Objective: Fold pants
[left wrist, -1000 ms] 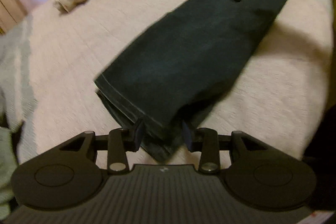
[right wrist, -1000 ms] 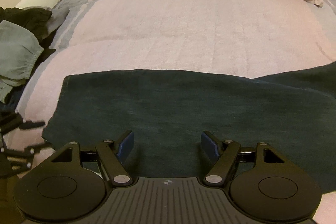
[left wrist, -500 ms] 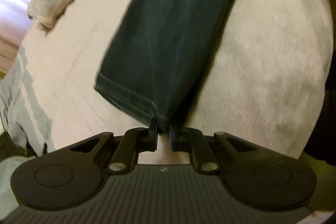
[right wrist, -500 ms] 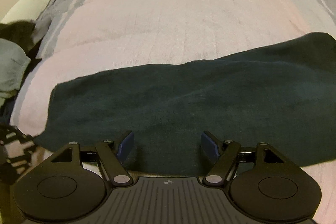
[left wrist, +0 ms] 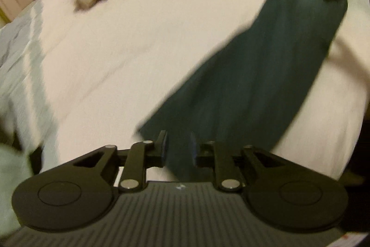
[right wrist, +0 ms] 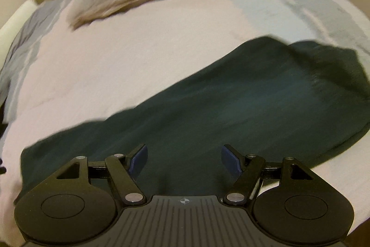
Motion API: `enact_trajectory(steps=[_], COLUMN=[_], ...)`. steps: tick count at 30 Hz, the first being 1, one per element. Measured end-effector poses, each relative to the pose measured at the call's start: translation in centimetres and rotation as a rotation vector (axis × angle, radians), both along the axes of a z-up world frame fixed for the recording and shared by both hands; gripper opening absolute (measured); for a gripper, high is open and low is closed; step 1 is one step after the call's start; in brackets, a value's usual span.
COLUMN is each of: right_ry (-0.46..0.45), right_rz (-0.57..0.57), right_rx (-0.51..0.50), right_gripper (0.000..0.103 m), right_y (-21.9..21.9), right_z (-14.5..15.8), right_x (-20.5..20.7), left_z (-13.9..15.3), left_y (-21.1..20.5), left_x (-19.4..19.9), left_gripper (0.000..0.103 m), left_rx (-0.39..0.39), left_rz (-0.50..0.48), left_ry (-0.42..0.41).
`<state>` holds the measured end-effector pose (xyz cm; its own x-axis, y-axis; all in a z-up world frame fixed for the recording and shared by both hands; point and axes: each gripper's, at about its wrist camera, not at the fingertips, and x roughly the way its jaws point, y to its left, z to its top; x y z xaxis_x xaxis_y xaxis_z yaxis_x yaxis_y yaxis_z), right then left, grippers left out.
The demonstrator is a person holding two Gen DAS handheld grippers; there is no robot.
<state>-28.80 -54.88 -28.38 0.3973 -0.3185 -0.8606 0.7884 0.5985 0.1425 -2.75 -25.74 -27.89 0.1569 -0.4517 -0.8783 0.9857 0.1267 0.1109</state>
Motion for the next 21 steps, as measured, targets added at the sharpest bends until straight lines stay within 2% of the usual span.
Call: enact_trajectory(steps=[2,7,12,16,21], right_ry=[0.013,0.075,0.087,0.129,0.118], right_rz=[0.009,0.108,0.106,0.036,-0.091], right_rx=[-0.038,-0.137,-0.143,-0.121,-0.009], right_gripper=[0.068,0.068,0.068,0.068,0.067], right_y=[-2.5,-11.6,-21.9,-30.5,-39.9], right_z=[0.6,1.3,0.6,-0.9,-4.7], right_x=[-1.3,-5.3,-10.9,-16.4,-22.8], left_z=[0.6,1.3,-0.7,-2.5,-4.2], left_y=[-4.0,-15.0,-26.0,-34.5,-42.9], left_x=[-0.2,-3.3,-7.8,-10.9,-13.8], left_gripper=[0.02,0.024,0.025,0.027,0.029], left_rx=[-0.04,-0.121,-0.122,-0.118,-0.109], left_rz=[0.003,-0.04,-0.084,-0.102,-0.148], left_ry=[0.062,0.147,0.247,0.324,0.368])
